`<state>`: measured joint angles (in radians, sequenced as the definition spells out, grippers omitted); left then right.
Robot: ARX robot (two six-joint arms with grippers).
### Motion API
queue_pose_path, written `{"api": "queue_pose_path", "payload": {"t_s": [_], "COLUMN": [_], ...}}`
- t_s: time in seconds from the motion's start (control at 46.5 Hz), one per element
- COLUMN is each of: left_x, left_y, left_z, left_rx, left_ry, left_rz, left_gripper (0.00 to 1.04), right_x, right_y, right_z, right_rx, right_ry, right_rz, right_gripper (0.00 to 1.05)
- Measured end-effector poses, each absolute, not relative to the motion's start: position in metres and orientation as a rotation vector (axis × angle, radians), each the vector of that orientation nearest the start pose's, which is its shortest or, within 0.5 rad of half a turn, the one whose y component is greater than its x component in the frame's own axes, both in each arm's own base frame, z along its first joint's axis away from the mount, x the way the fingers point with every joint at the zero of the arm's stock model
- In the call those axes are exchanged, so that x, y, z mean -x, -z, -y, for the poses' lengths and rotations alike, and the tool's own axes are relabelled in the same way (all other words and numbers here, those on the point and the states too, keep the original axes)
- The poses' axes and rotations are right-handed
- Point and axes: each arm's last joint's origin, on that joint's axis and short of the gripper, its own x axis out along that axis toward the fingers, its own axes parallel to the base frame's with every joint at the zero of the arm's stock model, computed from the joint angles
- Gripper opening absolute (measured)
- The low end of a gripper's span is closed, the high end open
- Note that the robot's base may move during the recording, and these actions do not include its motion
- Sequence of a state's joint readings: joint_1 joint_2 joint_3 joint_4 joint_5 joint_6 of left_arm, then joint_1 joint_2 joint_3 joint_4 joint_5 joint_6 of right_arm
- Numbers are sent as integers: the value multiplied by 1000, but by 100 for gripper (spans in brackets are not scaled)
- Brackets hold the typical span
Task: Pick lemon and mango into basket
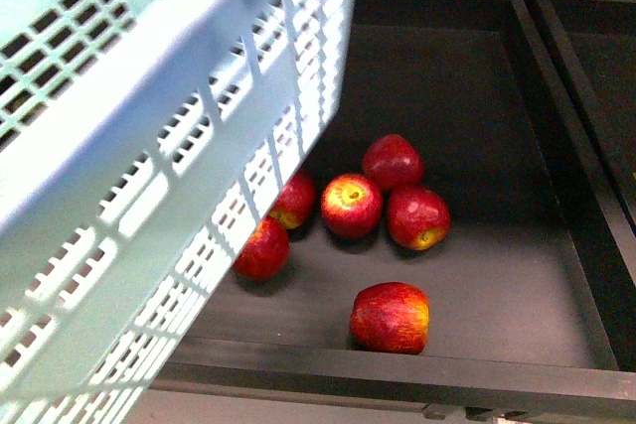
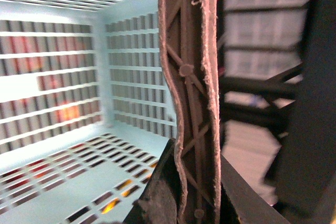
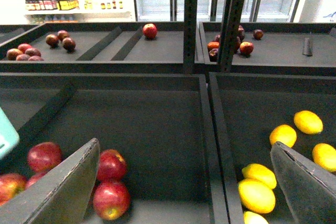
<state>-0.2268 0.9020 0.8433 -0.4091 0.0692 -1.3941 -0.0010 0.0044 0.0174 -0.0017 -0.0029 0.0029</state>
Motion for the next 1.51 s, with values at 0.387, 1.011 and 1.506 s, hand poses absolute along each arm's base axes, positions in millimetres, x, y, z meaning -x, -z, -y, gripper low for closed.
{"api": "queue_pose_path", "payload": {"t_s": [0.387,1.011,1.506], "left_x": [-230,-269,-267], "left_y": [-310,-324,-325], "left_z": [91,208,211], "left_rx": [736,909,921], "left_ry": [151,464,472], "left_rz": [-679,-826,-838], "left_gripper": [7,7,7], "right_x": [-97,-97,-99], "right_y": [-169,-169,-169], "right_z": [0,0,8], "right_rx": [-3,-3,-245], "right_ry": [1,1,446], "right_rz": [12,12,-228], "right_gripper": [96,96,96]}}
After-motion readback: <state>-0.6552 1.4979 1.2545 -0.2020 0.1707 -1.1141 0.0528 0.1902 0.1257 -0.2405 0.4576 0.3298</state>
